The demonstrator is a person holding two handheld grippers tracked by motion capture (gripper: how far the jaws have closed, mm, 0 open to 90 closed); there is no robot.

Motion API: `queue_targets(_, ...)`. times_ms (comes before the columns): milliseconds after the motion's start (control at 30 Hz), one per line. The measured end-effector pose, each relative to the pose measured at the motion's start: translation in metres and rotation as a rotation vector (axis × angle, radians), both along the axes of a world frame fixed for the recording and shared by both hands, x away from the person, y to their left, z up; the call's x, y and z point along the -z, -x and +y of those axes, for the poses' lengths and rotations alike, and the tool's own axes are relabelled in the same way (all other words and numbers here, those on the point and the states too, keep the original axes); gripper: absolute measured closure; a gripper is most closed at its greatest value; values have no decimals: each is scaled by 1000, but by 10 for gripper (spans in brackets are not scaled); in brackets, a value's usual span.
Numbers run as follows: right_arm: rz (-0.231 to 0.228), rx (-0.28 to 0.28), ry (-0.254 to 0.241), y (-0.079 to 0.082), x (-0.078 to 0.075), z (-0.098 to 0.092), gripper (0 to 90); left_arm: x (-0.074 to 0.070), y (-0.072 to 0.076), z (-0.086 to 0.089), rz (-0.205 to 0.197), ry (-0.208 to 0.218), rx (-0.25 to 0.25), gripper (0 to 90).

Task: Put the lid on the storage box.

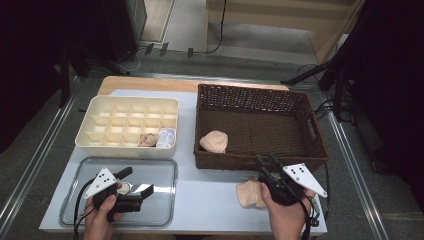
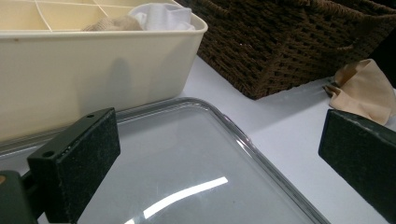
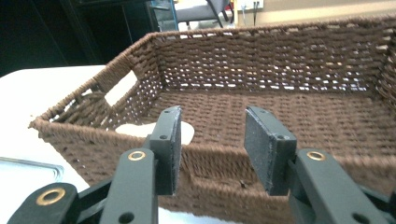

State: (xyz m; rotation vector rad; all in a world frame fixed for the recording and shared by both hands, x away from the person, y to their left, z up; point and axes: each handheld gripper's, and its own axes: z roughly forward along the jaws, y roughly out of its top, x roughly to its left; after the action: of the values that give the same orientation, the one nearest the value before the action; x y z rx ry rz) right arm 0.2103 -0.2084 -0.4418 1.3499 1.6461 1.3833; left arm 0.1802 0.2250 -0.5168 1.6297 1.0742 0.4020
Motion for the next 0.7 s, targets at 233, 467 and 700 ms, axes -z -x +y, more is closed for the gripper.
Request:
queue_targets(233,-3,-11,14,-11,-8,8,569,0,0,1,-3,2,-1,0)
queue_targets(467,-9,-31,36,-26,-12,19,376,-1,0,2,-3,7,-3,0)
queue_targets(700,-25,-57,71,-42,-17,29,294,-1,-1,3,-5,2,-4,0)
